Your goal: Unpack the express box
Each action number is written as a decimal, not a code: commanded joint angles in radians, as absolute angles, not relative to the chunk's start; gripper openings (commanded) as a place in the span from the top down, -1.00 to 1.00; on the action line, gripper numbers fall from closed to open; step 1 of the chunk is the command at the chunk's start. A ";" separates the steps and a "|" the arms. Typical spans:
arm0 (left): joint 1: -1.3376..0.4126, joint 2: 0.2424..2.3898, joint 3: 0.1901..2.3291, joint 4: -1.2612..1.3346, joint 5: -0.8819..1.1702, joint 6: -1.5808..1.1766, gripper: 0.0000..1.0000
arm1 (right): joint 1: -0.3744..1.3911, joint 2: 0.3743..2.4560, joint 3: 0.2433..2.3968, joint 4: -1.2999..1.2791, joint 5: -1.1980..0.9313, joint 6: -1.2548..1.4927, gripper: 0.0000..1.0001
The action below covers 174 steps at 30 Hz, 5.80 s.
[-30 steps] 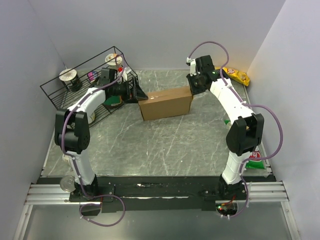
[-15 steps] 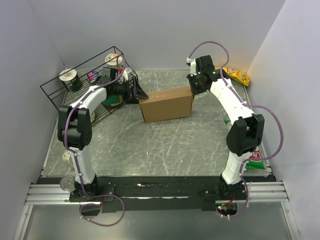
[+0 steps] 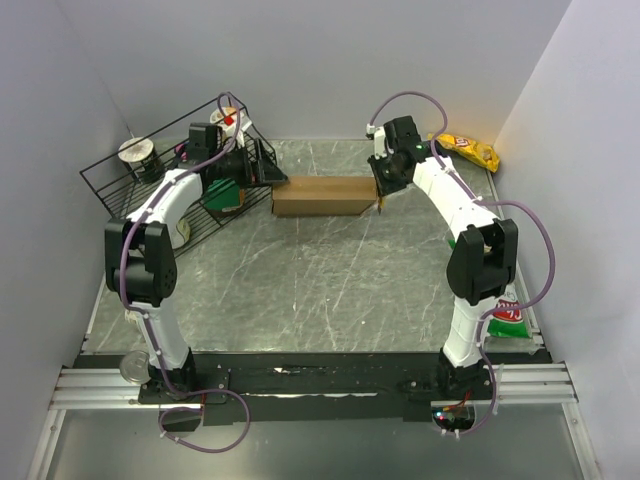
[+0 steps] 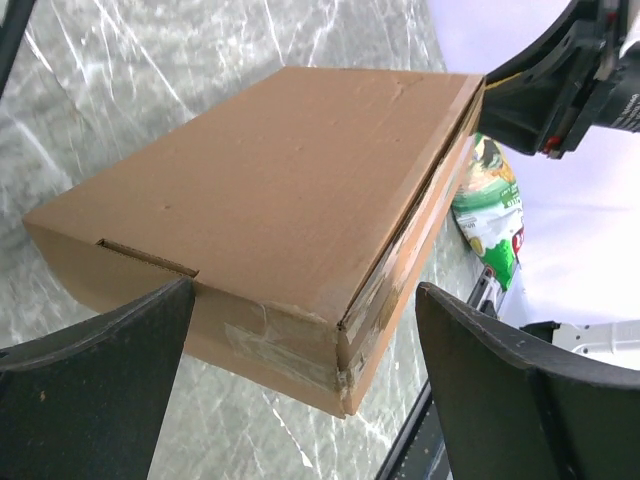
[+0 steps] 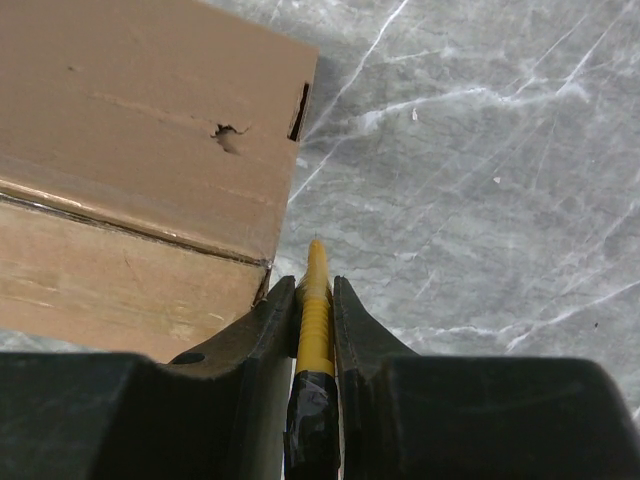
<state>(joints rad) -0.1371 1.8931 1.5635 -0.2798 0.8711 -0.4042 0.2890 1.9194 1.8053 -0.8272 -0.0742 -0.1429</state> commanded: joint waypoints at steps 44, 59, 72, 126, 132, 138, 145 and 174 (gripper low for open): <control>-0.193 1.927 1.423 0.065 1.147 -0.983 -0.96 | 0.304 1.833 1.835 -0.888 -0.383 0.040 1.00; -0.192 2.121 1.672 0.112 1.146 -1.062 -0.93 | 0.233 1.870 1.782 -0.904 -0.607 0.146 1.00; -0.230 2.207 1.743 0.078 1.082 -0.985 -0.99 | 0.166 1.960 1.858 -0.890 -0.581 0.138 1.00; -0.290 2.270 2.137 -0.159 0.594 -0.236 -0.93 | 0.084 2.052 1.910 -0.881 -0.523 0.071 1.00; -0.288 2.275 2.146 -0.095 0.558 -0.238 -0.93 | 0.086 2.042 1.905 -0.887 -0.511 0.058 1.00; -0.288 2.266 2.163 -0.089 0.624 -0.172 -0.93 | 0.075 2.028 1.902 -0.894 -0.502 0.052 1.00; -0.290 2.160 2.203 -0.291 0.932 0.317 -0.93 | 0.058 2.010 1.902 -0.896 -0.502 0.049 1.00; -0.465 2.362 2.424 -0.898 0.712 1.177 -0.93 | 0.028 1.951 1.821 -0.868 -0.560 0.066 1.00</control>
<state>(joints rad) -0.4519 2.3341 2.3947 -0.8318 0.7300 1.1103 0.0452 2.0300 1.8400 -0.8936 -0.5419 0.0624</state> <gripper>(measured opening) 0.966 0.251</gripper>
